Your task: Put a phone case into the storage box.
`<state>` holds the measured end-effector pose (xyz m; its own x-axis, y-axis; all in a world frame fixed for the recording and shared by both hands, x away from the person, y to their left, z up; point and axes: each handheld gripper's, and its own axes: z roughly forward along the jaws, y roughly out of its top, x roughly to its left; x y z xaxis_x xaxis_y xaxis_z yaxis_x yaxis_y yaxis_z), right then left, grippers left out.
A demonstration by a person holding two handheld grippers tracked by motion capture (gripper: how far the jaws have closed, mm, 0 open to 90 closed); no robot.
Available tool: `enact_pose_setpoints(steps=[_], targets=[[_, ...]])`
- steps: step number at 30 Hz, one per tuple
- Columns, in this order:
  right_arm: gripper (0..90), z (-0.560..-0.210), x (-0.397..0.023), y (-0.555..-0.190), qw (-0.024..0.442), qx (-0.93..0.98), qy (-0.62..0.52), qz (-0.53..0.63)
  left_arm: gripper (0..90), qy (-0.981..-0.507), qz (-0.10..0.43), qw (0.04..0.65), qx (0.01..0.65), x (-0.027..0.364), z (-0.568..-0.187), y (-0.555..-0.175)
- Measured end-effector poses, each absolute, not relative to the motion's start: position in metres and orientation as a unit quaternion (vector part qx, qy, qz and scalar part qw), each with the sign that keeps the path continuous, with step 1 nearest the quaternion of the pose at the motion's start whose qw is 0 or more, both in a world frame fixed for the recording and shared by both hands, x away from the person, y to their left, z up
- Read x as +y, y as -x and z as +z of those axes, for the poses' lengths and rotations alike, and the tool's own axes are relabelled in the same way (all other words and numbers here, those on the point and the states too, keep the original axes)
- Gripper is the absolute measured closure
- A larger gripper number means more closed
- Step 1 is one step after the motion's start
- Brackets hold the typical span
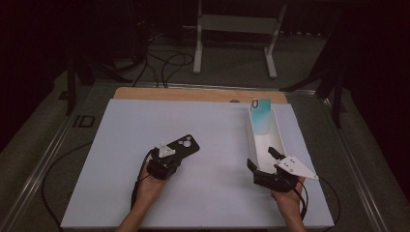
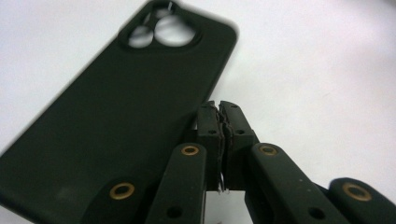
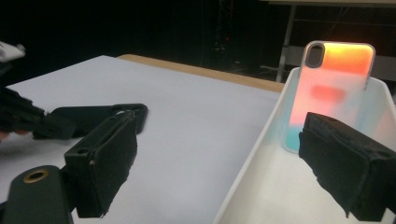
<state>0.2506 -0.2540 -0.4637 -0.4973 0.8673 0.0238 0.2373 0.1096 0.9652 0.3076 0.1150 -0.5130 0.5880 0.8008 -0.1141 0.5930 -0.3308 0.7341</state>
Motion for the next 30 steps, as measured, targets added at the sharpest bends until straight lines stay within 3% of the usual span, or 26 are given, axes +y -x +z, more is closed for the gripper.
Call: enact_pose_setpoints(steps=[4,8,10,11,12,13,21,30], targets=[[11.5,-0.463,-0.254,-0.251,0.291,0.689,-0.396,0.533,71.4,-0.792,0.155,0.439,0.395,0.136,-0.493,-0.294],[11.5,-0.464,-0.255,-0.251,0.289,0.689,-0.389,0.539,40.9,-0.767,0.209,0.470,0.384,0.162,-0.477,-0.276],[11.5,-0.463,-0.256,-0.251,0.293,0.687,-0.384,0.542,30.9,-0.758,0.218,0.478,0.386,0.170,-0.473,-0.272],[11.5,-0.463,-0.256,-0.251,0.293,0.687,-0.384,0.542,30.9,-0.747,0.232,0.485,0.392,0.179,-0.469,-0.267],[11.5,-0.463,-0.256,-0.251,0.297,0.684,-0.384,0.544,19.0,-0.735,0.246,0.487,0.402,0.191,-0.465,-0.263],[11.6,-0.463,-0.256,-0.251,0.296,0.685,-0.385,0.544,15.3,-0.728,0.256,0.489,0.407,0.199,-0.463,-0.259],[13.8,-0.463,-0.256,-0.251,0.274,0.695,-0.384,0.542,1.4,-0.696,0.273,0.506,0.430,0.242,-0.463,-0.243],[9.5,-0.465,-0.259,-0.249,0.284,0.697,-0.390,0.531,0.3,-0.676,0.285,0.517,0.441,0.260,-0.457,-0.240]])
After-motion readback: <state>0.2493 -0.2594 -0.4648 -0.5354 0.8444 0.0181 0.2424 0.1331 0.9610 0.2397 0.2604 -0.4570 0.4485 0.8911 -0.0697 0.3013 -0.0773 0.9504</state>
